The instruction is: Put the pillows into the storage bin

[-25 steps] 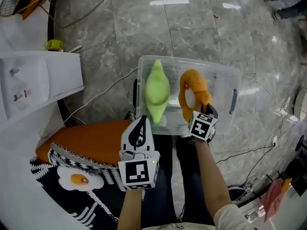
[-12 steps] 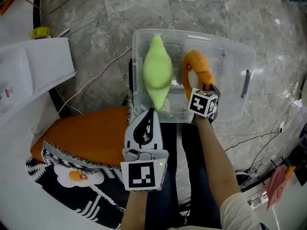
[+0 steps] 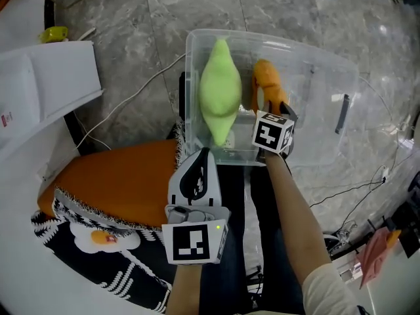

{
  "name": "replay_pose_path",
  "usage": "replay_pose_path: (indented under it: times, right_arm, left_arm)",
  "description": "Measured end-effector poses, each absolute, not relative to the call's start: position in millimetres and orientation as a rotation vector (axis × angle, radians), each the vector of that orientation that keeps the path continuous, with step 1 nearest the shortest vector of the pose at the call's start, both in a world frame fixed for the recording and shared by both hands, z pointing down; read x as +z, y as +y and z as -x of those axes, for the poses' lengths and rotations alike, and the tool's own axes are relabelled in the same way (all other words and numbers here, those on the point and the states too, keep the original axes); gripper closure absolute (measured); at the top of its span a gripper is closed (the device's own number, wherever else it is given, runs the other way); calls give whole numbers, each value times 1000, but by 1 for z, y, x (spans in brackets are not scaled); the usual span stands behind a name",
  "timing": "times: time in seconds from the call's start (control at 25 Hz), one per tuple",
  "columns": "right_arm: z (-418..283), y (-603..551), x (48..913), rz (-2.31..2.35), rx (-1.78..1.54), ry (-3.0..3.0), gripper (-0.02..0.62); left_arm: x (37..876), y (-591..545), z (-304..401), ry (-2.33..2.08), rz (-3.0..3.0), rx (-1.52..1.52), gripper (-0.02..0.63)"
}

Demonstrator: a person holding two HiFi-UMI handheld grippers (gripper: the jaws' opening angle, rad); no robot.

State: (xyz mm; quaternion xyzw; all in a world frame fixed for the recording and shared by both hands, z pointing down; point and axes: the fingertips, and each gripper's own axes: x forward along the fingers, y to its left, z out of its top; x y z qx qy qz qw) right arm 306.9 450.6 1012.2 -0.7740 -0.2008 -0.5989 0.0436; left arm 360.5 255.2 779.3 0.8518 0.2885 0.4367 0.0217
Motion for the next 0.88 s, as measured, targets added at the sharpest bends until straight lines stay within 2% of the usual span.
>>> replay_pose_path:
  times: [0.2, 0.48, 0.88]
  right_arm:
    - [-343, 407, 995, 2439, -1661, -390, 385]
    - [-361, 377, 950, 2572, -1539, -200, 376]
    - [-356, 356, 779, 2917, -1307, 171, 382]
  left_arm:
    - [776, 252, -357, 839, -2632, 1339, 592]
    - [755, 240, -357, 802, -2662, 1303, 592]
    - [649, 182, -356, 521, -2811, 1125, 592]
